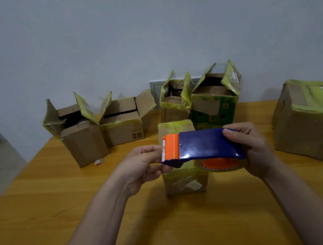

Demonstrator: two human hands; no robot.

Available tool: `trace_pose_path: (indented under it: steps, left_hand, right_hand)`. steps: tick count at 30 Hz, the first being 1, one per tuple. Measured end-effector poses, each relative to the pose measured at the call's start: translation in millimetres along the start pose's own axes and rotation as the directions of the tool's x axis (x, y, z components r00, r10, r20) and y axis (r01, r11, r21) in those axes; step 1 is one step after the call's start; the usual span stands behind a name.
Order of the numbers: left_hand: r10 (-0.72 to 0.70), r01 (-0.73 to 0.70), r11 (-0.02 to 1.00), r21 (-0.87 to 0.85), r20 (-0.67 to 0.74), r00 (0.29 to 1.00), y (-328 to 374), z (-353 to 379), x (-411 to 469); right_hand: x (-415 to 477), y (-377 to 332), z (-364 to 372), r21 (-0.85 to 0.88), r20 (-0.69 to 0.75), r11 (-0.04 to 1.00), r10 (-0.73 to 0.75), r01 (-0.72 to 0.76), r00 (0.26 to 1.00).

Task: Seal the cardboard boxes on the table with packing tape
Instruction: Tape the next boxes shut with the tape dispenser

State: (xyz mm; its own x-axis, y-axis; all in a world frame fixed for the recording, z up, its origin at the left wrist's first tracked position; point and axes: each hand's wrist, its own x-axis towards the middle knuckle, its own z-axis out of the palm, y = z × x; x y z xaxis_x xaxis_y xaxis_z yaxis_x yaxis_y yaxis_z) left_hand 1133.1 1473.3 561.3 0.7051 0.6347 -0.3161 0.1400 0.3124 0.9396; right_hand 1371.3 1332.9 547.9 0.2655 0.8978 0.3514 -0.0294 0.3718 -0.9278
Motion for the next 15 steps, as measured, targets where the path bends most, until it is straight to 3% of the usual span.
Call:
trace_pose_path:
  steps: [5, 15]
  left_hand:
    - [0.161, -0.122, 0.957, 0.264, -0.134, 0.978, 1.0, 0.7, -2.0]
    - [0.289, -0.212, 0.929, 0.303, -0.236, 0.928, -8.0, -5.1, -5.6]
  right_hand:
    - [1.2, 1.9, 2.0, -0.056, 0.014, 0.998, 0.026, -0.026, 1.0]
    - [1.4, -9.7, -13.3, -0.18, -0.019, 0.983, 0.04, -0.043, 0.999]
